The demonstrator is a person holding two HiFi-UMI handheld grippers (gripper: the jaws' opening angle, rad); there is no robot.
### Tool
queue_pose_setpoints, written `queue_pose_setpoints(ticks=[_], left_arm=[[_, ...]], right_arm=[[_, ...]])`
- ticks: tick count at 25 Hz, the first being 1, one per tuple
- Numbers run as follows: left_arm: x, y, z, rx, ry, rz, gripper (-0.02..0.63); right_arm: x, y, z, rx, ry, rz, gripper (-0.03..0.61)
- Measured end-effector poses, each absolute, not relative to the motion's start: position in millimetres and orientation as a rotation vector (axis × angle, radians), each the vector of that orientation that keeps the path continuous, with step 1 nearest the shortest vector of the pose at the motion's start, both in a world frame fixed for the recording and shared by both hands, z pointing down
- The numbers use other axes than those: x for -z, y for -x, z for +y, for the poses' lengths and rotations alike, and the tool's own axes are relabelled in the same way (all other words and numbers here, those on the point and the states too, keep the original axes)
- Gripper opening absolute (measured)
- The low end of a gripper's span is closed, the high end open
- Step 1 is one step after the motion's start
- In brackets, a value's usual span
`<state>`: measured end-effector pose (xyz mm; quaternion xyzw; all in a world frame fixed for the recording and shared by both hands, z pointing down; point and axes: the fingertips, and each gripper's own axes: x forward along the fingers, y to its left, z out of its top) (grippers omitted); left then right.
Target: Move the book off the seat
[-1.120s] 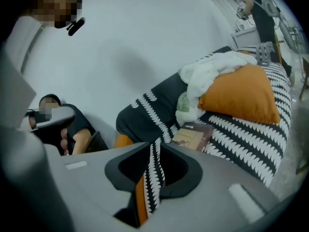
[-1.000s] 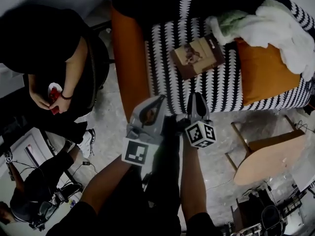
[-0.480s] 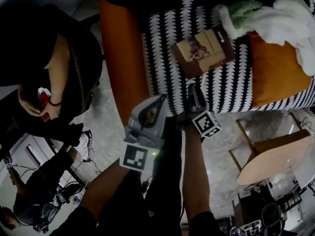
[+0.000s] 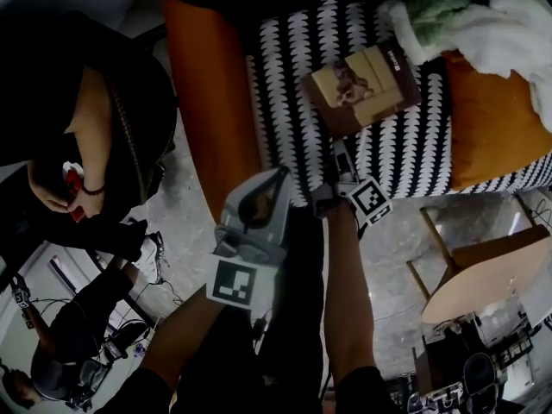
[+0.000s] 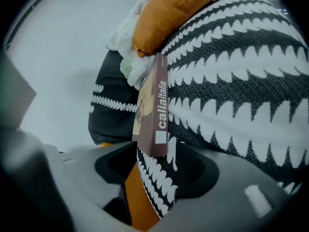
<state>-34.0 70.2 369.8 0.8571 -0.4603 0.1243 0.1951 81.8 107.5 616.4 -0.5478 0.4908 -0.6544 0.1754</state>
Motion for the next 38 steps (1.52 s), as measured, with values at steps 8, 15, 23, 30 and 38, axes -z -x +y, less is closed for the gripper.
queue_pose_setpoints(ticks=[8,15,23,30,38], left_arm=[[-369,49,71,-0.350,-2.383,-1.305,0.006],[-363,55,67,-0.330,-2.376,-1.310,0.006],[-371,52,70,-0.328,-2.382,-1.316,0.006],[-373,48,68,-0.344,-2.381,-1.309,0.006],[-354,37,76,-0.314,-2.398,-1.323,0.006]], right_arm=[[-616,-71,96,1.868,1.567,1.373,0.249],[-607,-63,74,1.816,1.478,1.438,0.186],[-616,-74,89,1.837,1.565,1.397,0.175],[-603,-82,87,1.767,1.594,1.471,0.165],[-572,-93,95,1.709,1.674,1.584,0.156]])
